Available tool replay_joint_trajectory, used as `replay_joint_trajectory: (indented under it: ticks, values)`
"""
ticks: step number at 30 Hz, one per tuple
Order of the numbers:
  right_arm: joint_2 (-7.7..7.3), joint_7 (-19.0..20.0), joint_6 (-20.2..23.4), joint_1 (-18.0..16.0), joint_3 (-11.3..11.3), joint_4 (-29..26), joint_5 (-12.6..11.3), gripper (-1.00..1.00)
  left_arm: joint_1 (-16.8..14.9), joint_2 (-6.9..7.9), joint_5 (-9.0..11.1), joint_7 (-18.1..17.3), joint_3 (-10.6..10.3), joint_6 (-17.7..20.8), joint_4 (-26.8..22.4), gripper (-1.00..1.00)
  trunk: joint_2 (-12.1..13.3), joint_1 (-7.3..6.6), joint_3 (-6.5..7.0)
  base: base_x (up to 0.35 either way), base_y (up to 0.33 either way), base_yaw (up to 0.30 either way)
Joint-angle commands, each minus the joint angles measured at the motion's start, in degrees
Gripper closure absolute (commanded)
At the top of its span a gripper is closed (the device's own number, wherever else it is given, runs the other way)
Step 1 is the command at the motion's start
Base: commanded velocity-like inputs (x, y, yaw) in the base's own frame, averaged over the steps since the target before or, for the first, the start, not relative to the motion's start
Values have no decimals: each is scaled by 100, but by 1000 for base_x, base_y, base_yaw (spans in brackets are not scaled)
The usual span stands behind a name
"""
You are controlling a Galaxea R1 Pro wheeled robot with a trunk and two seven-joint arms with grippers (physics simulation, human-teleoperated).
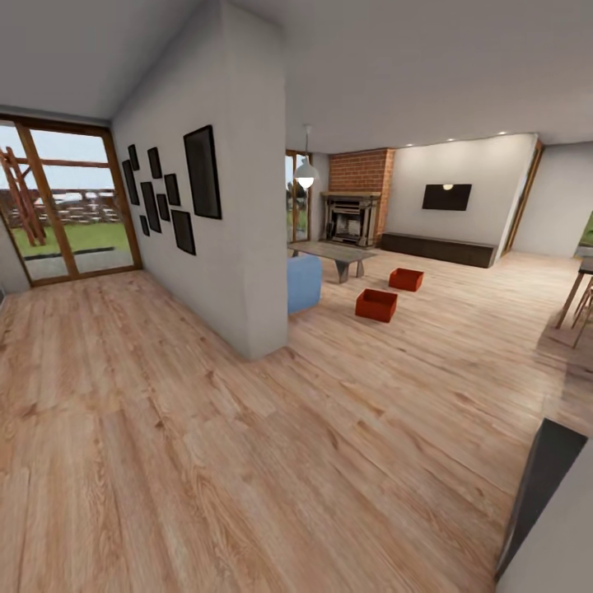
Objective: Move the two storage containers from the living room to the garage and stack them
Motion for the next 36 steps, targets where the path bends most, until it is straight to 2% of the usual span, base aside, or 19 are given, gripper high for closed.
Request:
replay_joint_trajectory:
  ticks: [1, 36]
  values:
    - [1, 33, -32, -6, 36, 15, -60, -100, -1, -1, 48, 1, 1, -12, -1, -100, -2, 3, -5, 322, 0, 0]
    - [10, 42, -40, -6, 54, 15, 10, -100, -1, -1, 48, 1, 1, -12, -1, -100, -2, 3, -5, 322, 0, 0]
